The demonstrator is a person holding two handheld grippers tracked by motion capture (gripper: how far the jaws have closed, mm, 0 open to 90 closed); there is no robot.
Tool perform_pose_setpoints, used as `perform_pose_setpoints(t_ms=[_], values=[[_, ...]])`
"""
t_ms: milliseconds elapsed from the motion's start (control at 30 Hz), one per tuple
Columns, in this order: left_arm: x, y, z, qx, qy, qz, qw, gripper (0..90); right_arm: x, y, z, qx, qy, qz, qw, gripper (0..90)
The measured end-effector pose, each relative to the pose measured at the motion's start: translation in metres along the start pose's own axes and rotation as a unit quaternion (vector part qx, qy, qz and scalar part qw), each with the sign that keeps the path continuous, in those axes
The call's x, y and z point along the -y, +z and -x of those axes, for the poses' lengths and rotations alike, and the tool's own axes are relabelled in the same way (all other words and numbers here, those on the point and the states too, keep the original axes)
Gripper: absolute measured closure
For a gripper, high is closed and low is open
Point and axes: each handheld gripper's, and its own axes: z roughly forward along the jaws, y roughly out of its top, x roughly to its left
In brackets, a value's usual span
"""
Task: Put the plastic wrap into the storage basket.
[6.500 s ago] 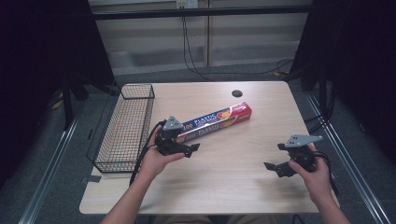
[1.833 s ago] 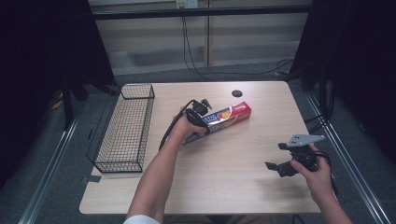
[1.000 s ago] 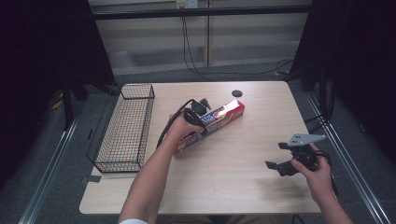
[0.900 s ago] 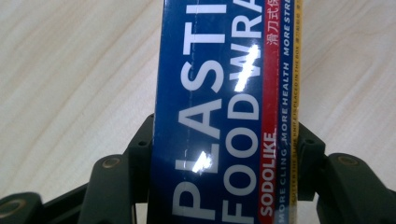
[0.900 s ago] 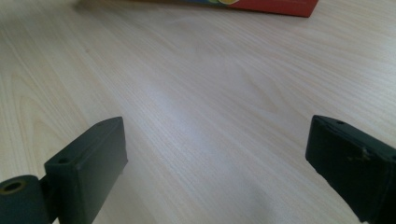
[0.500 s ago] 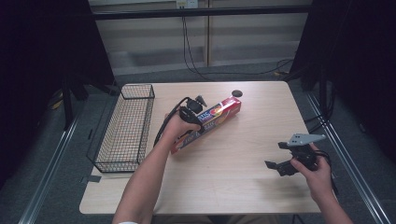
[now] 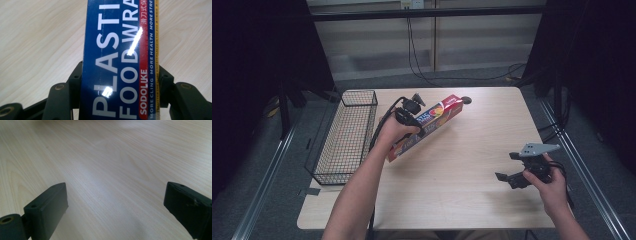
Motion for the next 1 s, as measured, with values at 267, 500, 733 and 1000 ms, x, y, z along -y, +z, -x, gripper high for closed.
perform_pose_setpoints(t_ms=[267,500,733,1000], values=[[0.007,-0.015,-0.004,-0.006,-0.030,0.016,0.9994,43.1,-0.001,0.000,-0.001,-0.001,0.001,0.000,1.0000,4.8],[0.011,-0.030,-0.011,-0.013,-0.033,0.021,0.9991,43.1,-0.001,0.001,-0.001,-0.005,0.001,-0.001,1.0000,4.8],[0.018,-0.041,-0.016,-0.017,-0.043,0.028,0.9985,43.1,-0.001,0.001,-0.001,-0.002,0.002,0.001,1.0000,4.7],[0.023,-0.052,-0.018,-0.025,-0.050,0.031,0.9980,43.1,-0.001,0.001,-0.002,-0.002,0.001,0.000,1.0000,4.7]])
